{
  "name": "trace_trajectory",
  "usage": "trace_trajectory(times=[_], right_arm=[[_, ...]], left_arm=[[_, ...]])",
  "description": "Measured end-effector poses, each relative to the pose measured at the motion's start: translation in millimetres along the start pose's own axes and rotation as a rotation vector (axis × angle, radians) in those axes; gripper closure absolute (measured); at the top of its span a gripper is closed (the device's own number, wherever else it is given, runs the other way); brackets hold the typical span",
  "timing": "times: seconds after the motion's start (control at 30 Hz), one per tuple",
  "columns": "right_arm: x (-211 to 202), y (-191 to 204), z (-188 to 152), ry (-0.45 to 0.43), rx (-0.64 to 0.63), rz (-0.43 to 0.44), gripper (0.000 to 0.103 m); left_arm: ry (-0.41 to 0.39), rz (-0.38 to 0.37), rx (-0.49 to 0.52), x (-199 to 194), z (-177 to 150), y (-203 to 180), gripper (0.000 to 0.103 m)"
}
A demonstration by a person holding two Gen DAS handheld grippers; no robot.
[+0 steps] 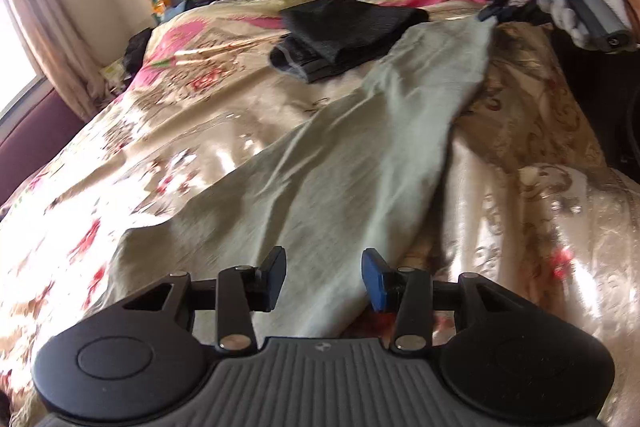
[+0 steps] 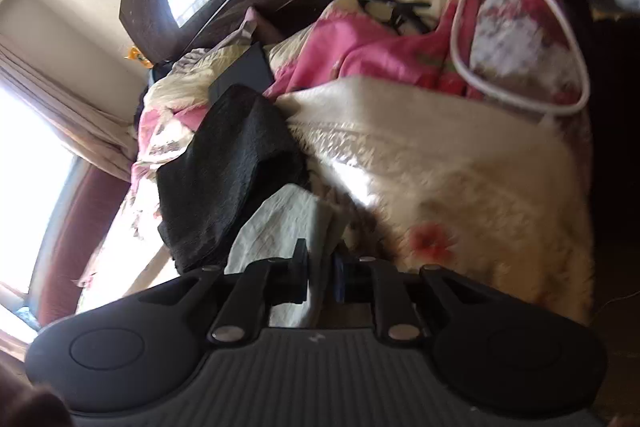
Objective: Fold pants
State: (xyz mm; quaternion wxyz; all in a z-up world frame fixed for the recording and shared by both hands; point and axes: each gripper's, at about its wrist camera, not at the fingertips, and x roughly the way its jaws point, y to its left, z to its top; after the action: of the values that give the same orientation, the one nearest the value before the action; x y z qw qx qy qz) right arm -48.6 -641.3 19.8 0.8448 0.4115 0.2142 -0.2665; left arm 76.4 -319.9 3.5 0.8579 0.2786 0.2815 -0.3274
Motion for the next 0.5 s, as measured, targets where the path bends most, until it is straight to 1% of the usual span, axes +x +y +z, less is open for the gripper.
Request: trace_trajectory(times=[0.03,0.07,0.1,0.13,0.17,0.23,0.27,0.3,0.33,0.4,0.43,0.5], right_arm=[[-10.2,11.2,-2.6,-0.031,-0.067,-0.018,0.087],[-17.1,23.1,-6.8,-0.047,-0.126,-0.016,0.087],[-23.1,39.7,-14.2,-0.046,-0.2,0.01,0.087],[-22.8,59.7,-23.1,-0.023,-0.268,0.051,0.087],[-18.9,79.4,-33.7,0.017,-0.324,0.098,0.087],[-2.7,108.5,-55.0,0.118,-0.374,0.185,0.087],[7.8,117.3,-66.5,0.161,-0.357,0.208,0.088],[14.5,119.5,-71.9,0.176,-0.339,0.205,0.088],[20.8,116.7,-75.6,0.172,-0.309,0.181,0.088],[23.0,97.8,-70.8,0.154,-0.218,0.112,0.085],[17.3,85.8,-65.7,0.137,-0.18,0.099,0.085],[-5.6,58.9,-53.4,0.059,-0.12,0.077,0.085]], left_arm=[[0.004,0.044,-0.018,-1.1,-6.3,11.1,0.046],[0.008,0.075,-0.034,-1.5,-10.8,19.6,0.046],[0.017,0.107,-0.063,-0.5,-16.0,31.5,0.046],[0.031,0.138,-0.094,1.1,-22.4,44.3,0.046],[0.042,0.17,-0.114,2.5,-27.6,53.4,0.046],[0.068,0.229,-0.143,5.9,-40.8,70.4,0.046],[0.094,0.251,-0.15,9.0,-48.5,76.5,0.045],[0.135,0.273,-0.158,13.8,-57.6,82.1,0.043],[0.161,0.296,-0.178,15.7,-69.6,87.6,0.043],[0.136,0.297,-0.221,5.6,-82.7,93.0,0.04],[0.131,0.297,-0.235,1.3,-85.5,94.2,0.04],[0.125,0.304,-0.242,-2.8,-86.5,93.2,0.039]])
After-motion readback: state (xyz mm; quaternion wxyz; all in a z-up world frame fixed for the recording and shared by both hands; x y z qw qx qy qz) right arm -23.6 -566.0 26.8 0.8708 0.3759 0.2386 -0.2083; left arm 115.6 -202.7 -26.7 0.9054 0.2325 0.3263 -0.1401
